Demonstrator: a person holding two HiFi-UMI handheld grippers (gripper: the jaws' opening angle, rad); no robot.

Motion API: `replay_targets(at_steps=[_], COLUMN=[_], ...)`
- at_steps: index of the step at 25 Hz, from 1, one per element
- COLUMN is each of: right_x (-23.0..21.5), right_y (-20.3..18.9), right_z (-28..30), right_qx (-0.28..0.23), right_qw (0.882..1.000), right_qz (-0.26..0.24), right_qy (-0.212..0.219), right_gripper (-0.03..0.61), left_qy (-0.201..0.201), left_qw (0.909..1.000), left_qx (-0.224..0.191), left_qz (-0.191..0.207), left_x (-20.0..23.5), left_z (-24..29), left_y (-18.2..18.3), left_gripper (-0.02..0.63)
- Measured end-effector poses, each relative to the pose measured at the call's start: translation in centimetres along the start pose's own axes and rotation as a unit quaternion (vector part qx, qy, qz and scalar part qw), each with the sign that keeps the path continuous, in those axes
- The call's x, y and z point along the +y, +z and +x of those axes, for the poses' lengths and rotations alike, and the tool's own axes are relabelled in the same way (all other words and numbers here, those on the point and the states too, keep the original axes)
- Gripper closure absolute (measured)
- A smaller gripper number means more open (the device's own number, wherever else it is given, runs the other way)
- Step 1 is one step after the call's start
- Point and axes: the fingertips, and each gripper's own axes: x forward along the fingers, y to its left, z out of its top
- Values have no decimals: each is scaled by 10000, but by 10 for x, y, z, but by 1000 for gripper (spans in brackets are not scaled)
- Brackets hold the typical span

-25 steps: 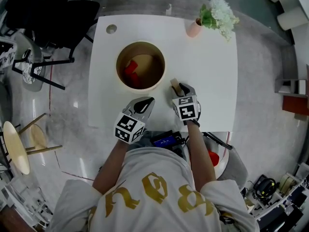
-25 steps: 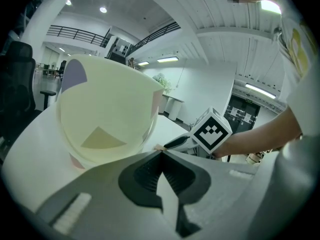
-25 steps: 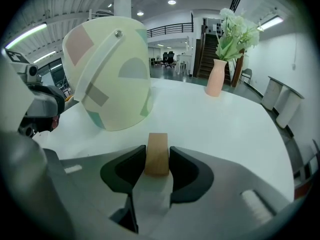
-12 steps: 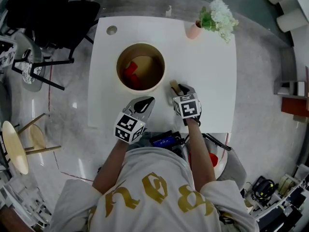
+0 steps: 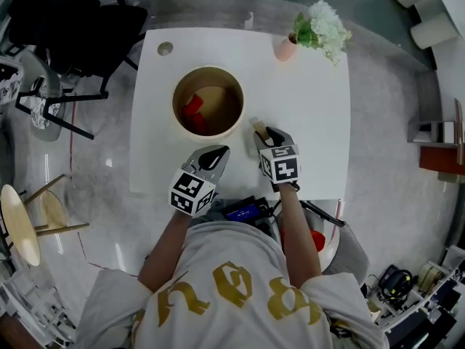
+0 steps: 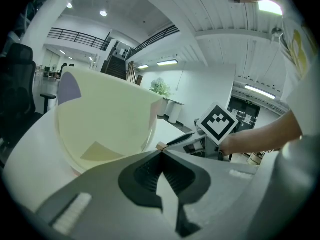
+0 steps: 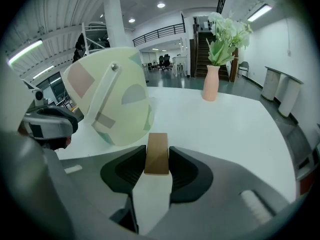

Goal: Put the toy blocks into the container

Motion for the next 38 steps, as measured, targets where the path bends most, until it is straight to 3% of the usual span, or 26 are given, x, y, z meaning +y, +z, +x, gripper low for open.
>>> replay_targets(at_steps=[28,38], right_x=[28,44], right_y=[58,95], right_z=[-79,-96], right_qx=[-1372,-1861], right_qw=[9905,9820], right_qz=[68,180], right_qy=[-70,283], right_gripper=[408,408], left_qy=[50,236], left_qw=[9957,9925], left_qx=[-805,-1127], left_qz=[458,418], left_x=[-24,-15], left_z=[-32,-49], left_y=[57,82], left_gripper=[613,612])
